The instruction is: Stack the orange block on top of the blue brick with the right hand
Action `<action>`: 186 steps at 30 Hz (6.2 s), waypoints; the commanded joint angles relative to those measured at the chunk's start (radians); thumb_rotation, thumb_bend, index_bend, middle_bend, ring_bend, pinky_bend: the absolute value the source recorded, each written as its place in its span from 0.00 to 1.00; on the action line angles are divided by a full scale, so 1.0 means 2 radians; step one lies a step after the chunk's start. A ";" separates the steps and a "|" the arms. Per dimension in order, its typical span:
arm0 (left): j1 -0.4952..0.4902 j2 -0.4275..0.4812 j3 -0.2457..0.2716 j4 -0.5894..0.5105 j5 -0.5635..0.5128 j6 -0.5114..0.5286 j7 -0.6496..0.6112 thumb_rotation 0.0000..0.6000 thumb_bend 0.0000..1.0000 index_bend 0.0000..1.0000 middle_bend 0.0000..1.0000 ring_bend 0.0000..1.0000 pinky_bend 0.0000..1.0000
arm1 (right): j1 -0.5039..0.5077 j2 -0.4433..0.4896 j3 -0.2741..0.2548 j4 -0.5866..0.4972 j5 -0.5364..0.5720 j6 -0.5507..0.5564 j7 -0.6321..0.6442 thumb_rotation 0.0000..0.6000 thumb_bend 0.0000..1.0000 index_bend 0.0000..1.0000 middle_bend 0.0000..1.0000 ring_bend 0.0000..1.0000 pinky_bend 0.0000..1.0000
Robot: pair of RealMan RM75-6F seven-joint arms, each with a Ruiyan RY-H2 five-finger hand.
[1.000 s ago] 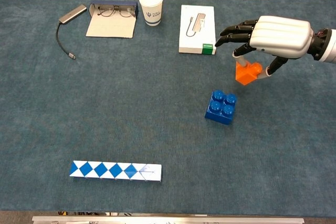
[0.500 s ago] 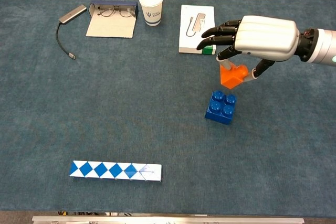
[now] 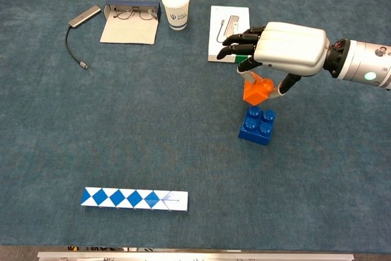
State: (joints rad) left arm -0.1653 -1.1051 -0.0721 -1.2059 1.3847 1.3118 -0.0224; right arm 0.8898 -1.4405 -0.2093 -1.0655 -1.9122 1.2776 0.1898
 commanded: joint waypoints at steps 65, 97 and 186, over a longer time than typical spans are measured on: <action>0.021 -0.007 0.002 0.021 0.004 0.027 -0.026 1.00 0.21 0.37 0.37 0.33 0.52 | 0.044 0.063 0.022 -0.167 0.013 -0.171 -0.047 1.00 0.20 0.70 0.20 0.11 0.24; 0.025 -0.007 0.001 0.017 0.003 0.028 -0.021 1.00 0.21 0.37 0.37 0.33 0.52 | 0.043 0.072 0.017 -0.179 0.017 -0.182 -0.035 1.00 0.20 0.70 0.20 0.11 0.24; 0.035 0.002 0.001 -0.008 0.010 0.049 -0.006 1.00 0.21 0.38 0.37 0.33 0.52 | 0.035 0.099 0.028 -0.215 0.066 -0.215 -0.079 1.00 0.15 0.10 0.19 0.11 0.24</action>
State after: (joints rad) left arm -0.0952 -1.1019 -0.0708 -1.2197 1.4026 1.4082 -0.0365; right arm 0.9669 -1.2527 -0.1577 -1.4869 -1.7850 0.8391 0.0414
